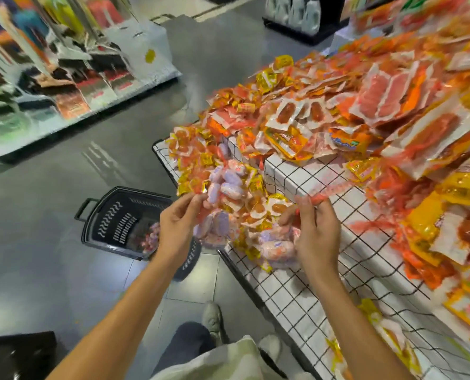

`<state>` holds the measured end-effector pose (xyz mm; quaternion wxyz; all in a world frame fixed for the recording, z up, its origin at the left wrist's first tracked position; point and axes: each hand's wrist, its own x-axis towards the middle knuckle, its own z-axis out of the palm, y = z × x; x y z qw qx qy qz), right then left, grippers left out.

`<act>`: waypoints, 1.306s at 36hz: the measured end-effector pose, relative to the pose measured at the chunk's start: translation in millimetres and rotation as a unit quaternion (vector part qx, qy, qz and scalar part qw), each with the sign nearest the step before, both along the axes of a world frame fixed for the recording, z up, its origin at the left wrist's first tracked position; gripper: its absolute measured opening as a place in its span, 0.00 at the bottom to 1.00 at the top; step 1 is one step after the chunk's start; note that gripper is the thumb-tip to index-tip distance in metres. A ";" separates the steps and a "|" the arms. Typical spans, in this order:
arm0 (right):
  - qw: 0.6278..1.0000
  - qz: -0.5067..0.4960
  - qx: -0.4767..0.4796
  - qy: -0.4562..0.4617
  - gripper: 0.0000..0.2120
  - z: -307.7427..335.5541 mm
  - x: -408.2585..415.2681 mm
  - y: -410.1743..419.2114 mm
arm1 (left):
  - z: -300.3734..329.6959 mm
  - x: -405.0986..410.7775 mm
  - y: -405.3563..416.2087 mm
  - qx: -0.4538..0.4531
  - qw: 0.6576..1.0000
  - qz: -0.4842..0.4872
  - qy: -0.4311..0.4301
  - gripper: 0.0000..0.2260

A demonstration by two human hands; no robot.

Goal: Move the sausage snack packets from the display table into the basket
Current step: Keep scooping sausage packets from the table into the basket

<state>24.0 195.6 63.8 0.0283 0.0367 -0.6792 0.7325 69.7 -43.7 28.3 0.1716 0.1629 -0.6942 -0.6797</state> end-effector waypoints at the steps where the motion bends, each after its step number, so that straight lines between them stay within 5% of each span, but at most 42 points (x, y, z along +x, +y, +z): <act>1: 1.000 0.002 -0.002 0.008 0.13 5.6 -4.3 -7.2 | -1.8 0.6 -5.1 0.001 1.000 -0.003 -0.003 0.13; 11: 0.996 -0.027 0.013 0.080 0.13 36.7 -61.2 -107.7 | -21.8 -11.3 -58.3 0.025 0.998 -0.030 -0.040 0.09; 18: 0.995 -0.054 0.047 0.076 0.13 0.5 -100.2 -189.2 | -35.1 -28.2 -110.0 0.074 0.992 -0.084 -0.056 0.09; 25: 0.970 -0.045 0.240 -0.008 0.17 -101.1 -109.7 -224.4 | -47.0 -47.6 -150.7 0.110 0.983 -0.122 -0.077 0.11; 33: 0.921 -0.049 0.385 0.035 0.18 -133.1 -112.8 -225.7 | -50.2 -61.0 -175.1 0.077 0.988 -0.094 -0.094 0.08; 41: 0.921 -0.097 0.372 0.061 0.13 -142.9 -134.7 -220.0 | -33.6 -48.2 -190.8 0.077 0.991 -0.070 -0.080 0.11; 47: 0.925 -0.078 0.354 0.114 0.22 -144.3 -167.1 -213.4 | -1.9 -40.2 -178.9 0.133 0.990 -0.027 -0.041 0.17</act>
